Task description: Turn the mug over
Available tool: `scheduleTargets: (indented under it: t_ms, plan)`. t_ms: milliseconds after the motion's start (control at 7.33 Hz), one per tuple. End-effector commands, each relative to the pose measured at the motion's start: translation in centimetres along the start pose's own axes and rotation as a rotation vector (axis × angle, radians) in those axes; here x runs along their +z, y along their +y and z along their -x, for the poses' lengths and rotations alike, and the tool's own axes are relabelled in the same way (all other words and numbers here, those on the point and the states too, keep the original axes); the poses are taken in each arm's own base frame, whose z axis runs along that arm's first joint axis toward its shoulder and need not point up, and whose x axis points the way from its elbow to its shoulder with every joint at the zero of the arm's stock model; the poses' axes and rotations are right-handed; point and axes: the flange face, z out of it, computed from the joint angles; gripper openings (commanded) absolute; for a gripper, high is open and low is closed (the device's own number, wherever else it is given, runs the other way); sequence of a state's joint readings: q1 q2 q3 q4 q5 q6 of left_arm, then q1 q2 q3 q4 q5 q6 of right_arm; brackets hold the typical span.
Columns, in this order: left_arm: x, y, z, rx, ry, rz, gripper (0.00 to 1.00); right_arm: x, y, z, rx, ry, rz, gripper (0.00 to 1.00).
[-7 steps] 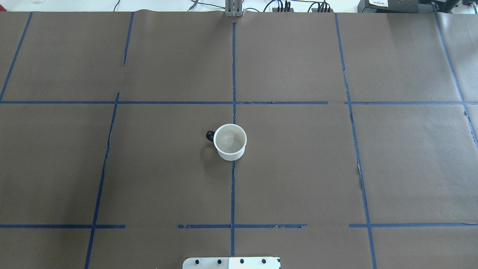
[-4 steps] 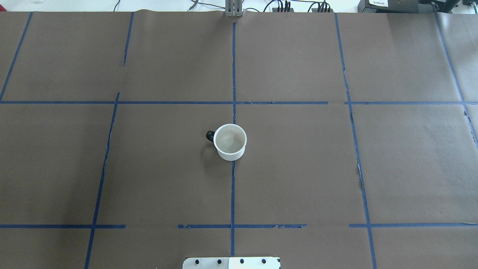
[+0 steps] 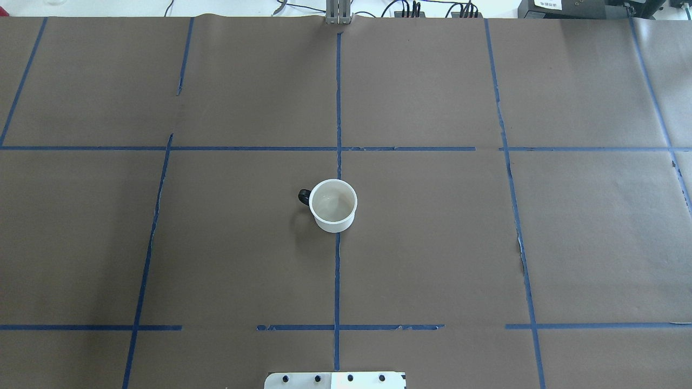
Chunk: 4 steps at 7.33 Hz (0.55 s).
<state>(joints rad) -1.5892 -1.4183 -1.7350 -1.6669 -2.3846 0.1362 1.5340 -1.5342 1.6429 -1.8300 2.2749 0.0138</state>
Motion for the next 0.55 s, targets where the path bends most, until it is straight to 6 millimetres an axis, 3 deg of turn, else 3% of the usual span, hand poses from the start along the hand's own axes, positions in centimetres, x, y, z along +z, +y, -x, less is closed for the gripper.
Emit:
scheduleTargets:
  t_ms: [0,409]
  plan:
    - [0.12,0.1,0.13,-0.001,0.0,0.003,1.0,-0.01,-0.01,0.01,0.0,0.0,0.0,1.0]
    - [0.02,0.05,0.03,0.001,-0.001,0.0,1.0,-0.01,-0.01,0.01,0.0,0.0,0.0,1.0]
